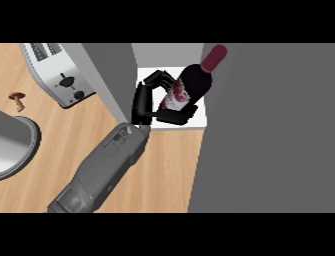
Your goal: Pick up the wine, place it into the cabinet and close the cabinet
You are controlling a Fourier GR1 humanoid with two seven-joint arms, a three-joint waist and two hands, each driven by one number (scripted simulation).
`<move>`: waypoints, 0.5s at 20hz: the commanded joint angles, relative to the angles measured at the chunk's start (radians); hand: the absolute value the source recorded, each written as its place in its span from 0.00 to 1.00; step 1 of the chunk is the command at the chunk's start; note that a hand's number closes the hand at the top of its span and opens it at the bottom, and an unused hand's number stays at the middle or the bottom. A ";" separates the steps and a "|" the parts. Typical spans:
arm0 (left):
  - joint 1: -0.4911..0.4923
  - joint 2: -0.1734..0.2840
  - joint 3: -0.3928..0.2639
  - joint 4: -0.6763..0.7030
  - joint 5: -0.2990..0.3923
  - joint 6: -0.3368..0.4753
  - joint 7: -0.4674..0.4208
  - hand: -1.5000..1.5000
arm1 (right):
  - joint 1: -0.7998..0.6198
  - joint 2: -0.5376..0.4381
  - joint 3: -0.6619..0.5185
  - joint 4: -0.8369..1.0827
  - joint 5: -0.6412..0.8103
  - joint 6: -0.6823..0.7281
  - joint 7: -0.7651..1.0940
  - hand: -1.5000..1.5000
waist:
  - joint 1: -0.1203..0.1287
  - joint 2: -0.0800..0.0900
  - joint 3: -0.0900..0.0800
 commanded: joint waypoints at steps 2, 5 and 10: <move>-0.045 0.000 -0.004 0.114 0.078 0.017 -0.103 1.00 | 0.009 0.000 -0.020 -0.051 -0.078 0.011 0.008 0.00 | -0.007 0.004 0.000; -0.017 0.000 -0.018 0.128 0.128 -0.003 -0.152 1.00 | 0.018 -0.008 -0.056 -0.049 -0.117 0.029 0.001 0.00 | -0.010 0.003 0.000; -0.068 0.000 0.098 0.253 0.174 -0.070 -0.265 1.00 | 0.037 0.010 -0.020 -0.075 -0.087 0.030 -0.011 0.00 | -0.021 0.009 0.000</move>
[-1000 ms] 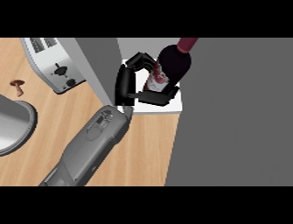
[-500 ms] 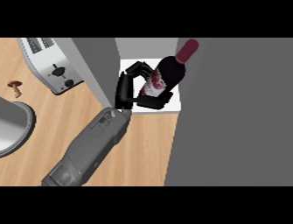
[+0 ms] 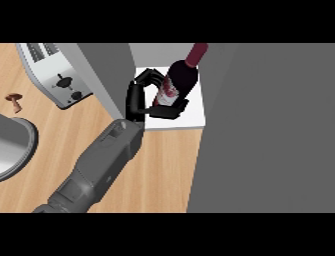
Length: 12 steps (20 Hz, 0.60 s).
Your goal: Pick up the wine, place it into the cabinet and close the cabinet
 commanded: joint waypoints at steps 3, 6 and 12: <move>-0.031 0.000 0.062 0.088 0.107 -0.068 -0.071 1.00 | 0.020 -0.006 -0.040 -0.076 -0.095 0.006 0.044 0.00 | -0.010 0.001 0.000; -0.139 0.000 0.113 0.186 0.082 -0.072 -0.023 1.00 | 0.005 -0.014 -0.055 -0.054 -0.107 0.025 0.015 0.00 | -0.003 0.002 0.000; -0.145 0.000 0.100 0.248 0.106 -0.081 -0.070 1.00 | -0.006 0.008 -0.053 -0.034 -0.102 0.012 0.009 0.00 | -0.010 0.003 0.000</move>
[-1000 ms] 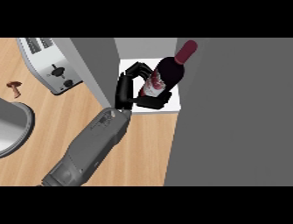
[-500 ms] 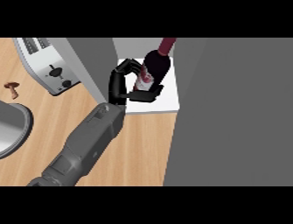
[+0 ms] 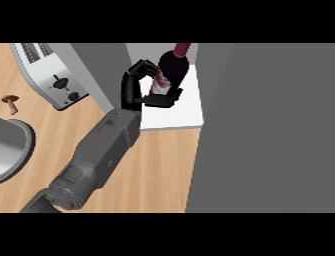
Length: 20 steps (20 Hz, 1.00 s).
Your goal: Pick up the wine, place it into the cabinet and close the cabinet
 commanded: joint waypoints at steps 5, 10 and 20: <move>-0.114 0.000 0.037 0.139 -0.020 0.090 -0.027 1.00 | -0.006 0.015 0.013 -0.058 -0.065 -0.010 0.040 0.00 | -0.011 0.005 0.000; -0.113 0.000 0.025 0.208 -0.049 0.135 -0.036 1.00 | 0.006 0.021 0.024 -0.026 -0.044 0.008 -0.001 0.00 | -0.019 0.015 0.000; -0.159 0.036 0.024 0.281 -0.068 0.137 0.053 1.00 | -0.042 0.040 0.076 -0.028 0.002 -0.023 0.007 0.00 | -0.031 0.018 -0.002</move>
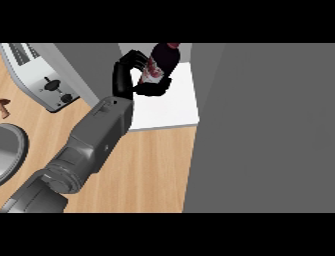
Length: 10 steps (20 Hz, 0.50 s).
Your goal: Pick up the wine, place it into the cabinet and close the cabinet
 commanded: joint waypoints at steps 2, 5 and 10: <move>-0.010 -0.021 0.013 0.032 0.004 0.050 0.026 1.00 | 0.020 0.015 0.008 -0.058 -0.036 0.000 0.000 0.00 | -0.014 0.006 0.000; 0.043 -0.002 0.061 -0.011 0.049 -0.051 -0.022 1.00 | -0.011 0.013 0.018 -0.034 -0.022 -0.010 0.017 0.00 | -0.011 0.010 -0.003; 0.049 -0.030 0.114 -0.029 0.098 -0.145 0.005 1.00 | -0.020 -0.001 -0.012 -0.027 -0.044 -0.006 0.025 0.00 | -0.013 0.005 -0.002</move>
